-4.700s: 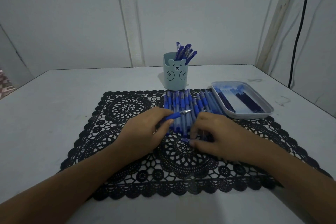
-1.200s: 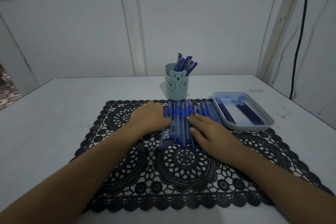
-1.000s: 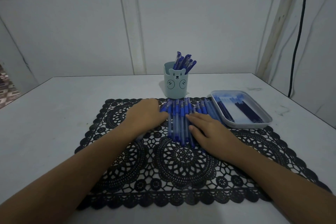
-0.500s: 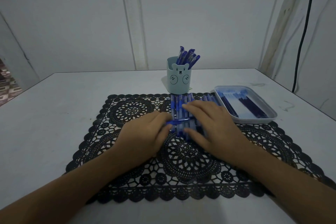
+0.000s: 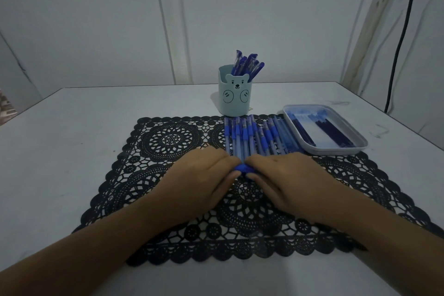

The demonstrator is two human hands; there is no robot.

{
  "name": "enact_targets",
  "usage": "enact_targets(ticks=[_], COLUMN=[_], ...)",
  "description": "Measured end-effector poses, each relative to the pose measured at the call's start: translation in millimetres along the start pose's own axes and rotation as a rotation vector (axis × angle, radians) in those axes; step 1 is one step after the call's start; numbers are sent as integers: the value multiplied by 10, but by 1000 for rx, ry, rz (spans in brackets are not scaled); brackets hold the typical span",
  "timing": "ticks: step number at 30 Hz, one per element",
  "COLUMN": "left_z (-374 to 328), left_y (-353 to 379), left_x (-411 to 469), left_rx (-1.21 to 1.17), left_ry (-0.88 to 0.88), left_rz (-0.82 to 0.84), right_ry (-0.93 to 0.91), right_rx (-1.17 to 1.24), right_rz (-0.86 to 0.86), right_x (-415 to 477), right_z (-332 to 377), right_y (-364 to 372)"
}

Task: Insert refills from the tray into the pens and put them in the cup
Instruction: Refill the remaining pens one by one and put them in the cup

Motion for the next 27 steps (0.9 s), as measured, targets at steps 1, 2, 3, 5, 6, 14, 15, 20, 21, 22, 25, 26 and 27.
enact_targets(ticks=[1, 2, 3, 5, 6, 14, 15, 20, 21, 22, 25, 26, 27], left_z=[-2, -2, 4, 14, 20, 325, 361, 359, 360, 366, 382, 382, 376], left_y=[-4, -10, -17, -20, -20, -60, -66, -65, -66, -67, -68, -69, -70], left_x=[-3, -8, -14, -23, -25, -55, -61, -66, -67, -68, -71, -74, -78], left_rx=[1, 1, 2, 10, 18, -6, -24, -24, -25, -30, -52, -56, -58], left_ry=[12, 20, 26, 29, 28, -186, -217, -216, -217, -222, -232, -230, -224], left_rz=[-1, -5, -10, -15, -12, -94, -110, -120, -124, -127, -138, -141, -141], right_ry=[-8, -12, -9, 2, 9, 348, 337, 194, 186, 169, 142, 156, 191], right_rx=[15, 37, 58, 61, 45, 210, 226, 326, 324, 298, 225, 242, 280], right_rz=[3, 0, -4, -12, -10, -17, -22, 87, 117, 142, 169, 137, 80], right_x=[-6, -7, -5, 7, 9, -94, -84, -72, -77, -81, -83, -74, -61], right_z=[-3, -19, -40, -80, -94, -347, -327, -95, -75, -60, -69, -90, -122], right_y=[-13, -31, -47, -66, -60, -184, -190, -70, -41, -12, 33, 8, -45])
Point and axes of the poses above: each hand's wrist, its own x-axis towards the middle knuckle, its own y-axis out of the palm, z = x × y, the point moved 8 cm from there along x, towards the middle knuckle, and after that the axes turned 5 degrees about -z, right-handed, at the moved point
